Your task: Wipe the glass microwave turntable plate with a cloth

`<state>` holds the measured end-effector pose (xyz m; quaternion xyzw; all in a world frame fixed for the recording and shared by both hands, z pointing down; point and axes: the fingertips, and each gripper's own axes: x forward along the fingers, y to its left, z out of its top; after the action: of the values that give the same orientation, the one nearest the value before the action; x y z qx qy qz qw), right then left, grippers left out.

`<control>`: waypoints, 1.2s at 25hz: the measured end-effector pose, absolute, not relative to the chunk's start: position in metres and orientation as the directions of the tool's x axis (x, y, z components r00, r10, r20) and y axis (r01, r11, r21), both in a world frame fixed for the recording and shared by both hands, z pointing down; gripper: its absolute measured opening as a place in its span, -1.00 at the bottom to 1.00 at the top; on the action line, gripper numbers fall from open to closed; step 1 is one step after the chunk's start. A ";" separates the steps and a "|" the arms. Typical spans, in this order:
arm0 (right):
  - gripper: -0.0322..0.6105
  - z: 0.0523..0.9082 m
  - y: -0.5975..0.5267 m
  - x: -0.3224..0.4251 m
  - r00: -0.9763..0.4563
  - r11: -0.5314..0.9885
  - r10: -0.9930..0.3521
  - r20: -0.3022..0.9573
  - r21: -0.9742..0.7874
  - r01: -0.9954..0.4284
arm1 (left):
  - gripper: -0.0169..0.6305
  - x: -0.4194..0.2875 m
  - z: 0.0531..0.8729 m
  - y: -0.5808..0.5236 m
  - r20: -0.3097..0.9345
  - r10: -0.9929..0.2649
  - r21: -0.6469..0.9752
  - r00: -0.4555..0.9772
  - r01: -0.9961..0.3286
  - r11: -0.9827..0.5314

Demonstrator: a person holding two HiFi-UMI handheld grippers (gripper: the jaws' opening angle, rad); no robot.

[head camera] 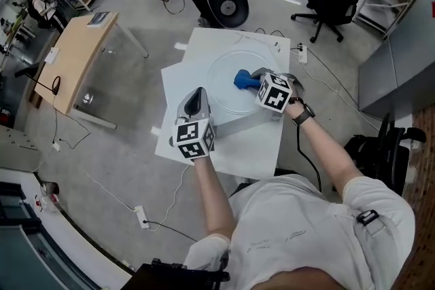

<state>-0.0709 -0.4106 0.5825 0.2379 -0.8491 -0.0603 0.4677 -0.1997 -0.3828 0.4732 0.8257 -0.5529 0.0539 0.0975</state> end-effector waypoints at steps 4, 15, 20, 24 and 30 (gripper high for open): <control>-0.69 0.570 -0.377 -0.114 -0.542 0.882 -0.448 0.711 0.251 -0.400 | -0.95 -0.215 0.473 -0.367 0.165 -0.902 0.125 0.398 -0.916 -0.381; -0.71 0.432 -0.311 -0.114 -0.750 0.764 -0.644 0.152 0.061 -0.643 | -0.94 -0.210 0.412 -0.300 0.022 -0.930 0.113 0.367 -0.925 -0.362; -0.72 0.405 -0.235 -0.063 -0.715 0.705 -0.699 0.023 0.188 -0.683 | -0.95 -0.163 0.384 -0.224 -0.058 -0.951 0.048 0.304 -0.951 -0.307; -0.71 0.436 -0.149 0.001 -0.741 0.738 -0.672 -0.017 0.078 -0.671 | -0.95 -0.096 0.415 -0.141 -0.068 -0.968 0.058 0.241 -0.968 -0.245; -0.71 0.457 -0.062 0.056 -0.772 0.771 -0.636 0.000 -0.040 -0.636 | -0.95 -0.017 0.426 -0.051 0.029 -0.973 0.026 0.231 -0.973 -0.230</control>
<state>0.0558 -0.0625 0.4574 0.3378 -0.9410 0.0189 -0.0068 -0.0170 -0.0513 0.4261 0.7842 -0.6202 0.0032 0.0193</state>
